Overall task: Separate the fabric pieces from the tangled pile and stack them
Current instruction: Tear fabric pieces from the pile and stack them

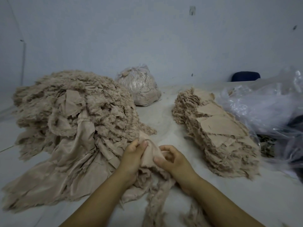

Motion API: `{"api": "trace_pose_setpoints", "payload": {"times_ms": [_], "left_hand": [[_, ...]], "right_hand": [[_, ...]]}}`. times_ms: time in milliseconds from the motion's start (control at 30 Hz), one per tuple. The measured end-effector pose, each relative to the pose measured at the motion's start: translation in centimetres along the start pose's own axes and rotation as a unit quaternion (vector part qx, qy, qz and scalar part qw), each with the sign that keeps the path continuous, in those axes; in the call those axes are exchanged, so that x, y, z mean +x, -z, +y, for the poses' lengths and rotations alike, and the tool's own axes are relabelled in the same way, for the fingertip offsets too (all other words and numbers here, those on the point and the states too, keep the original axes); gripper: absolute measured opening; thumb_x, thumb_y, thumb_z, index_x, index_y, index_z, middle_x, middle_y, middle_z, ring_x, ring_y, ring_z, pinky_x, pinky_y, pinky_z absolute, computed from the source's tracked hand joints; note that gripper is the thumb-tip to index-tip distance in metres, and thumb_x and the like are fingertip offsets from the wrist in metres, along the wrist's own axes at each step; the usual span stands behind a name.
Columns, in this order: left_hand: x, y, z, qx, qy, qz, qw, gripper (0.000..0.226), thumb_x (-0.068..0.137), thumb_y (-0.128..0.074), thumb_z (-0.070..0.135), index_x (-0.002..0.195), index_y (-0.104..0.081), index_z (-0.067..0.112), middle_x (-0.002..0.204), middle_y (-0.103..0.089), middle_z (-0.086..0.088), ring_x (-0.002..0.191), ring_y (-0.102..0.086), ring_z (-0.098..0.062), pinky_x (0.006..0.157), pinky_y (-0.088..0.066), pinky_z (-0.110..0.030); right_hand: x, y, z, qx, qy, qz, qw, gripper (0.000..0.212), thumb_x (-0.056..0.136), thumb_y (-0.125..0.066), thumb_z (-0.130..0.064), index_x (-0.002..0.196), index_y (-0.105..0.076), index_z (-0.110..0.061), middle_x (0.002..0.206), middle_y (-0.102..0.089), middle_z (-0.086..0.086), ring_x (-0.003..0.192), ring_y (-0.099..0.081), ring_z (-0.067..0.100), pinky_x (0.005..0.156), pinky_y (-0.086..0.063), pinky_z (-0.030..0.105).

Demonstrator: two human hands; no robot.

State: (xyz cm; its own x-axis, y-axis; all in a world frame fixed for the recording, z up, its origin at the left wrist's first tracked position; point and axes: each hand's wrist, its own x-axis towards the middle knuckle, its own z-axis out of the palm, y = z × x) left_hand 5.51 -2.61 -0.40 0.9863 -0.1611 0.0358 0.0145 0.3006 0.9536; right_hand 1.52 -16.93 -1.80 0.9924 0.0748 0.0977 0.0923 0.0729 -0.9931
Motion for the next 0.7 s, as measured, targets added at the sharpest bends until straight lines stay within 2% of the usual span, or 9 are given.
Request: {"api": "trace_pose_setpoints", "payload": {"times_ms": [33,100,200,267,333,433,533,633,700], "left_hand": [[0.1,0.2,0.1,-0.002,0.007,0.0,1.0,0.016,0.095,-0.049,0.014,0.086,-0.06,0.008,0.069,-0.067,-0.006,0.061,-0.064,-0.015,0.055,-0.053,-0.028],[0.3,0.6,0.3,-0.023,0.017,0.02,0.999,0.017,0.096,-0.047,0.014,0.087,-0.061,0.009,0.073,-0.067,-0.009,0.063,-0.065,-0.017,0.058,-0.054,-0.029],[1.3,2.0,1.2,-0.125,0.041,0.106,0.986,0.018,0.099,-0.042,0.017,0.1,-0.06,0.011,0.083,-0.068,-0.014,0.075,-0.066,-0.025,0.066,-0.056,-0.036],[1.9,3.2,1.8,-0.175,0.052,0.118,0.976,0.021,0.101,-0.038,0.017,0.108,-0.056,0.01,0.088,-0.067,-0.012,0.078,-0.066,-0.023,0.069,-0.055,-0.038],[1.6,3.6,2.1,-0.16,0.075,0.082,0.981,0.021,0.101,-0.038,0.014,0.105,-0.056,0.007,0.086,-0.068,-0.011,0.074,-0.067,-0.019,0.066,-0.056,-0.034],[0.4,2.6,2.1,-0.105,0.106,-0.023,0.989,0.014,0.091,-0.051,0.015,0.099,-0.061,0.009,0.083,-0.072,-0.012,0.071,-0.069,-0.02,0.059,-0.057,-0.028],[-0.8,1.2,2.1,-0.013,0.106,-0.172,0.979,0.023,0.079,-0.06,0.021,0.096,-0.067,0.007,0.084,-0.073,-0.01,0.071,-0.069,-0.016,0.058,-0.055,-0.023],[-0.8,0.4,2.1,0.087,0.033,-0.156,0.983,0.027,0.075,-0.064,0.029,0.088,-0.069,0.006,0.078,-0.071,-0.005,0.067,-0.065,-0.012,0.057,-0.052,-0.021],[-0.6,0.4,2.1,0.081,-0.009,-0.106,0.991,0.022,0.074,-0.065,0.028,0.082,-0.071,0.009,0.073,-0.07,-0.004,0.064,-0.064,-0.012,0.055,-0.051,-0.02]], "right_hand": [[-0.2,-0.1,-0.1,-0.025,-0.012,-0.024,0.999,0.01,0.085,-0.071,-0.017,0.089,-0.063,-0.011,0.074,-0.067,0.0,0.064,-0.063,0.01,0.057,-0.049,0.021],[-0.2,-0.1,-0.2,-0.075,-0.01,-0.044,0.996,0.019,0.088,-0.068,-0.016,0.071,-0.061,-0.013,0.059,-0.057,-0.004,0.05,-0.05,0.007,0.05,-0.04,0.018],[-0.2,0.4,0.0,-0.117,0.034,-0.029,0.992,0.032,0.088,-0.067,-0.018,0.057,-0.062,-0.024,0.056,-0.055,-0.008,0.053,-0.049,0.005,0.055,-0.04,0.017],[-0.4,0.5,-0.1,-0.161,0.049,-0.019,0.986,0.038,0.089,-0.061,-0.037,0.052,-0.062,-0.027,0.054,-0.057,-0.003,0.055,-0.052,0.007,0.059,-0.042,0.017],[-0.6,0.8,-0.2,-0.194,0.033,0.012,0.98,0.052,0.082,-0.045,-0.065,0.058,-0.069,-0.026,0.059,-0.065,-0.003,0.061,-0.06,0.005,0.063,-0.043,0.011],[-0.1,1.0,-0.7,-0.162,0.033,0.075,0.983,0.062,0.078,-0.037,-0.078,0.084,-0.075,-0.03,0.084,-0.073,-0.01,0.084,-0.067,0.005,0.076,-0.048,0.02],[0.1,0.2,-0.8,-0.049,0.025,0.021,0.998,0.073,0.082,-0.052,-0.069,0.104,-0.066,-0.001,0.103,-0.067,0.021,0.094,-0.063,0.037,0.086,-0.051,0.048],[-0.1,-0.2,-1.0,0.012,0.031,0.021,0.999,0.045,0.077,-0.07,-0.051,0.086,-0.068,-0.006,0.084,-0.066,0.012,0.076,-0.06,0.025,0.068,-0.052,0.036],[0.0,-0.3,-0.9,0.042,0.037,0.069,0.996,0.028,0.081,-0.066,-0.04,0.078,-0.064,-0.012,0.073,-0.064,0.005,0.068,-0.059,0.017,0.059,-0.049,0.029]]}}
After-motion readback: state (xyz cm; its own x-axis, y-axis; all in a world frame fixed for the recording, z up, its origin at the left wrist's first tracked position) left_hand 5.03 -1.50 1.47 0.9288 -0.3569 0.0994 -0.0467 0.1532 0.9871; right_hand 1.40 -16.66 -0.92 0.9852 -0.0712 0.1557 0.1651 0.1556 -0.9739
